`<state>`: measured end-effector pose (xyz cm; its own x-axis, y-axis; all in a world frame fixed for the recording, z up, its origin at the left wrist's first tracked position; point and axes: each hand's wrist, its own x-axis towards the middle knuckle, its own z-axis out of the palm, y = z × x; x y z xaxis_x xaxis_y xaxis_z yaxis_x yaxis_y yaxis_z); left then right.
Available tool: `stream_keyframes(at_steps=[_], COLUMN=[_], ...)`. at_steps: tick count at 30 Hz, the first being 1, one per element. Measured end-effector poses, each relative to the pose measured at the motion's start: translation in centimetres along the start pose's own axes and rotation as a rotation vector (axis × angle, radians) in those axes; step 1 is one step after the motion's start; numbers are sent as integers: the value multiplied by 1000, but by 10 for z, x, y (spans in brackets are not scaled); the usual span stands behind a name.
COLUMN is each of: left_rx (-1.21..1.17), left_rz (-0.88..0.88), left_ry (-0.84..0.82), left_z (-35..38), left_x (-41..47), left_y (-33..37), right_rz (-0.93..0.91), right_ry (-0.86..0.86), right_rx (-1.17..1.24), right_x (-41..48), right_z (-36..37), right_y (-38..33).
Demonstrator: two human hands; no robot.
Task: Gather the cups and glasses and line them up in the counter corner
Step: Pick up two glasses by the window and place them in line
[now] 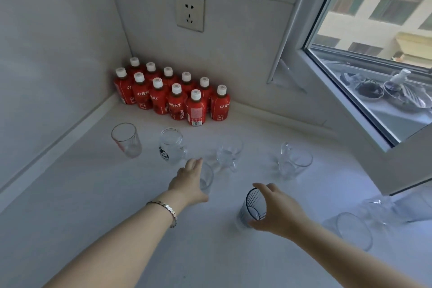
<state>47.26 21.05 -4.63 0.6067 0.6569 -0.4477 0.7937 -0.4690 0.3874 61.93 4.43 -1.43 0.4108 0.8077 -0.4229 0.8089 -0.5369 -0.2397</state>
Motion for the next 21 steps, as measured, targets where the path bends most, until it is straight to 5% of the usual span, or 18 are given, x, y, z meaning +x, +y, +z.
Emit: stream_keyframes(at_steps=[9, 15, 21], left_rx=[-101, -89, -151], left_rz=[-172, -225, -543], left_ry=[218, 389, 563], left_z=[20, 24, 57], left_x=[-53, -157, -291], left_y=[14, 32, 30], right_rz=[-96, -362, -671], right_ry=[62, 31, -57], right_rx=[-3, -92, -182], right_x=[-22, -53, -111], right_z=[-18, -23, -4], right_y=[15, -9, -53])
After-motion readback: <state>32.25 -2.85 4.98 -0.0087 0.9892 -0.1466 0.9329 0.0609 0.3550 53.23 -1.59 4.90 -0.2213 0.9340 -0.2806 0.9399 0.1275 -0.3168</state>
